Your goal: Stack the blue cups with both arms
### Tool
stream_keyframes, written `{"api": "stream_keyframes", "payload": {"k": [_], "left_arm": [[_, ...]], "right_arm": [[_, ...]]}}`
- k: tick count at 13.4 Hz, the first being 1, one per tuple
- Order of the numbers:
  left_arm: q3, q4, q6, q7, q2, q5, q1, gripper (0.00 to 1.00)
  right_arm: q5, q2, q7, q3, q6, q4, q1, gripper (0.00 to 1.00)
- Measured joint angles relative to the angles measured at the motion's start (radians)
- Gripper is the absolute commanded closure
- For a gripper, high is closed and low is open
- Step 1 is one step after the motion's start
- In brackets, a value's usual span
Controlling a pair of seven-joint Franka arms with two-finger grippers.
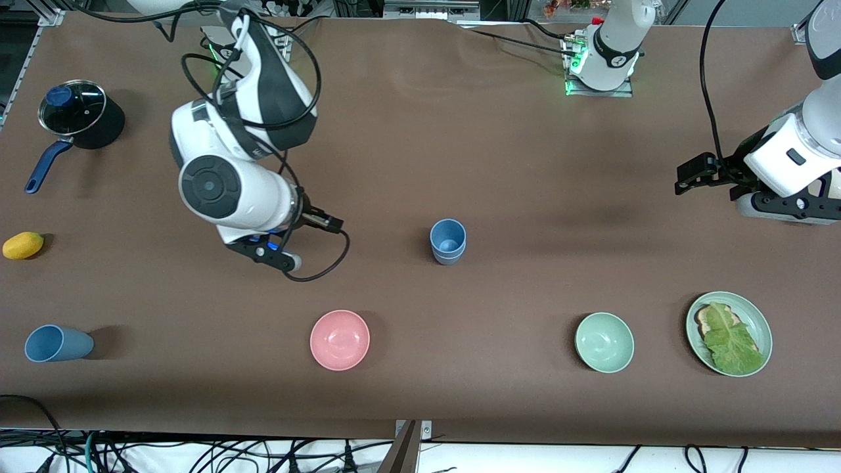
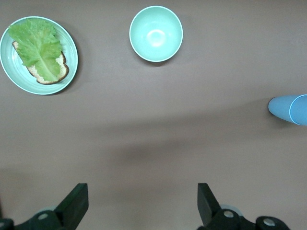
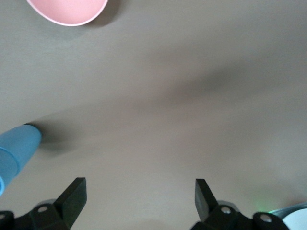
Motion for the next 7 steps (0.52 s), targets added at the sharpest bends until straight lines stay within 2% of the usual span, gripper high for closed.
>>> {"api": "stream_keyframes", "payload": {"k": [7], "left_arm": [[-0.002, 0.000, 0.000, 0.000, 0.000, 0.000, 0.000, 0.00]], "right_arm": [[-0.012, -0.044, -0.237, -0.088, -0.043, -0.031, -0.031, 0.00]]}}
